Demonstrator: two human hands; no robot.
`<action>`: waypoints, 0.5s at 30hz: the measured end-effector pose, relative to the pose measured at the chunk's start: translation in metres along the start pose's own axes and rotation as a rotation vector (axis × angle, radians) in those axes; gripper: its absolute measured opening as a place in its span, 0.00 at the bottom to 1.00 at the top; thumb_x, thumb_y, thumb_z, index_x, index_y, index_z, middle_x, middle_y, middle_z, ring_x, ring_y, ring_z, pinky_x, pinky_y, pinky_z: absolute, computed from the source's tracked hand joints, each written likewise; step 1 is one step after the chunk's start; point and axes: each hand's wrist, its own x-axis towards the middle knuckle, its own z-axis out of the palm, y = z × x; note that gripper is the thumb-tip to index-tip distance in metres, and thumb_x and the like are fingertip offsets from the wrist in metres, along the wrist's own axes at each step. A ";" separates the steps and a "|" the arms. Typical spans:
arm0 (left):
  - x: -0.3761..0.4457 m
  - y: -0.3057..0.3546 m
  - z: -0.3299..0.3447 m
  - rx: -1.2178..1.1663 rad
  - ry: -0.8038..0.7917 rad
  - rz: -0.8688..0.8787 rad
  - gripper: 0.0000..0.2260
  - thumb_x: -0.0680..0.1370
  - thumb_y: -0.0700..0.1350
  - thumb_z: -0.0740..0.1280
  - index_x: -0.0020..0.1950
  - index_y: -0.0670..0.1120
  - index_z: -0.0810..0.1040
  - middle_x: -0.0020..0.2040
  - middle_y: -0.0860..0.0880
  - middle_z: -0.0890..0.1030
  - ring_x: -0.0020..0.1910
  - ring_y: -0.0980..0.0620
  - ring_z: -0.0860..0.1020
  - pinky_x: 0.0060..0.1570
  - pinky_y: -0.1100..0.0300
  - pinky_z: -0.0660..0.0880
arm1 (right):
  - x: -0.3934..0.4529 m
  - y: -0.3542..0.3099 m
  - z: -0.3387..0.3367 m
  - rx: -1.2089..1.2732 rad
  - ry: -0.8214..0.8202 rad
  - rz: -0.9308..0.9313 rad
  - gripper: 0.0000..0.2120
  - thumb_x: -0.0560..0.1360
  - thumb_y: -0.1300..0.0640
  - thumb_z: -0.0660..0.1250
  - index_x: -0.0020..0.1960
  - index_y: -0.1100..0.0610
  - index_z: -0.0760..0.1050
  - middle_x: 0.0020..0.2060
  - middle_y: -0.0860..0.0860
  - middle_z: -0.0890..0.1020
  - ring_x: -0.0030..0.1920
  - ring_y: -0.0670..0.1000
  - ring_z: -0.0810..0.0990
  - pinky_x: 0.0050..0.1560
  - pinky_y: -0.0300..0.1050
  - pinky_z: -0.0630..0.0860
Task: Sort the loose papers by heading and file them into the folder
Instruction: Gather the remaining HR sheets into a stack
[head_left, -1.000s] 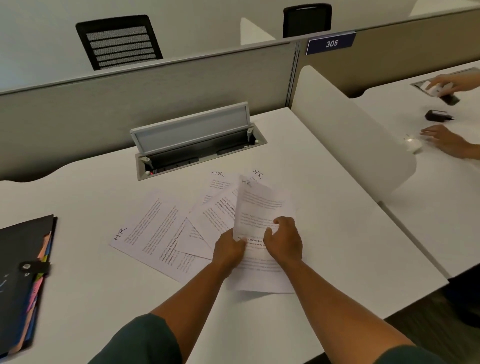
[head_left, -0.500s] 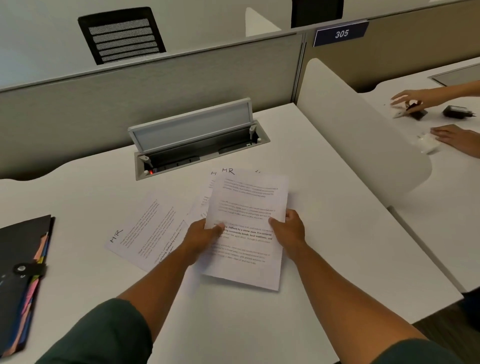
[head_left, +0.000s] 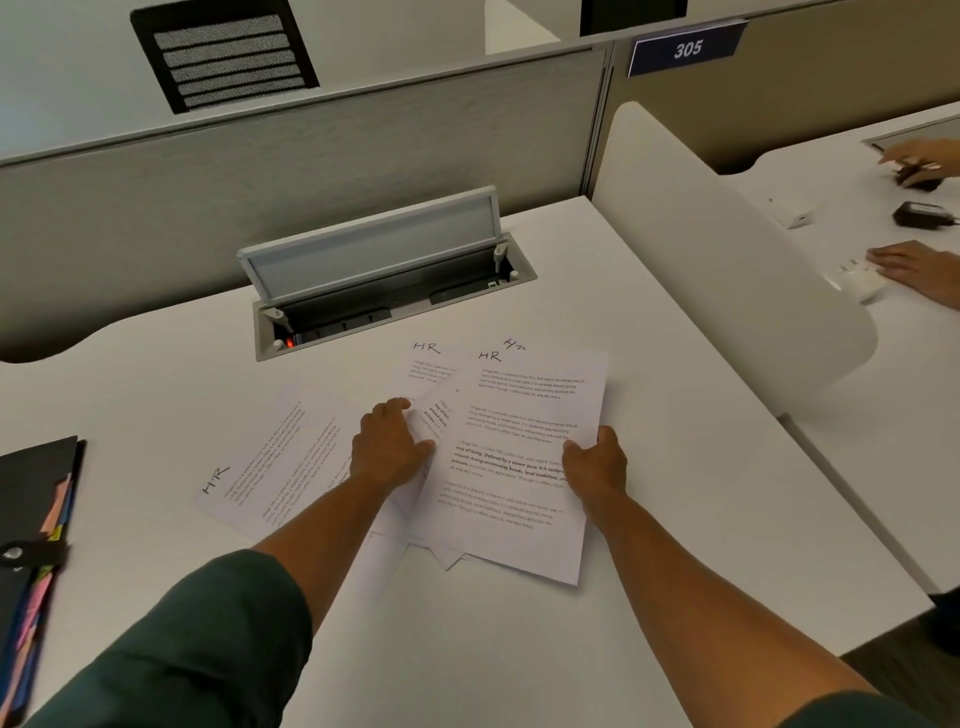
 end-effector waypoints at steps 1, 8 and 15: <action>0.001 0.001 0.000 0.019 -0.020 -0.008 0.34 0.72 0.54 0.75 0.74 0.48 0.64 0.71 0.46 0.69 0.70 0.44 0.67 0.66 0.45 0.69 | 0.002 0.000 0.000 0.000 0.000 0.003 0.13 0.76 0.60 0.63 0.61 0.58 0.71 0.55 0.54 0.81 0.50 0.55 0.81 0.51 0.50 0.80; 0.005 0.004 -0.006 0.084 -0.149 -0.138 0.30 0.68 0.56 0.77 0.65 0.51 0.70 0.59 0.48 0.77 0.63 0.44 0.72 0.60 0.47 0.73 | 0.005 -0.001 0.001 -0.005 0.029 0.033 0.14 0.75 0.61 0.63 0.60 0.58 0.71 0.55 0.55 0.81 0.52 0.58 0.80 0.52 0.49 0.78; -0.006 0.004 -0.011 -0.404 -0.300 -0.158 0.15 0.81 0.49 0.64 0.65 0.43 0.73 0.57 0.45 0.79 0.51 0.45 0.78 0.47 0.54 0.75 | 0.003 -0.003 0.001 0.035 0.034 0.057 0.14 0.76 0.60 0.62 0.61 0.58 0.70 0.54 0.54 0.81 0.52 0.57 0.80 0.51 0.50 0.79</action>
